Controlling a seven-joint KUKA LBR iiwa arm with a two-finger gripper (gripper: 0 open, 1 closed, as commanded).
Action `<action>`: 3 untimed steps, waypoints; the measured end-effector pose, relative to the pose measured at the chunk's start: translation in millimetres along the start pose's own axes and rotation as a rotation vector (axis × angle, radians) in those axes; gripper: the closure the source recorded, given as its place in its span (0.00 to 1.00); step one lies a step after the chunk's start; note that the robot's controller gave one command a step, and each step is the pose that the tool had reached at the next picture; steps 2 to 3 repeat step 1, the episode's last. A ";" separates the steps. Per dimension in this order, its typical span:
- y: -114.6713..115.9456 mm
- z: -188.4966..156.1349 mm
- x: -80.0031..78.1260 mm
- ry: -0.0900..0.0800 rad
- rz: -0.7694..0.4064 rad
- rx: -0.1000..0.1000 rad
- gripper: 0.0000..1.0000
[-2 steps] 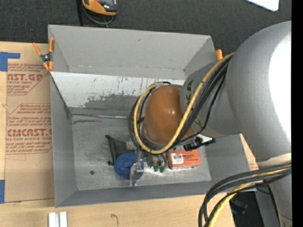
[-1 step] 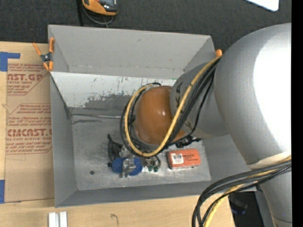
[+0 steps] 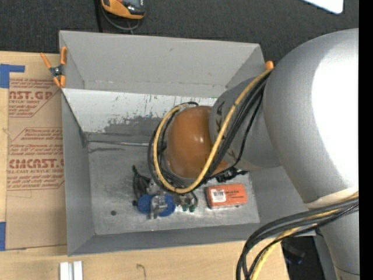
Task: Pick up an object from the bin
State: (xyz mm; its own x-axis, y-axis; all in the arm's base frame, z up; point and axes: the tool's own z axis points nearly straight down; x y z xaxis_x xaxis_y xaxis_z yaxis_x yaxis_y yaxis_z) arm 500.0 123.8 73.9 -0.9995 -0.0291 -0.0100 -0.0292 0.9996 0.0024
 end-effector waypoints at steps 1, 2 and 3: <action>-14.3 -188.3 16.2 0.001 -0.179 0.001 1.00; -14.3 -188.3 16.2 0.001 -0.179 0.001 1.00; -14.3 -188.3 16.2 0.001 -0.179 0.001 1.00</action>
Offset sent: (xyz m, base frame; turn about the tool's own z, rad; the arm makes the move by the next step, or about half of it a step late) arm 0.0000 0.0000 0.0000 0.0000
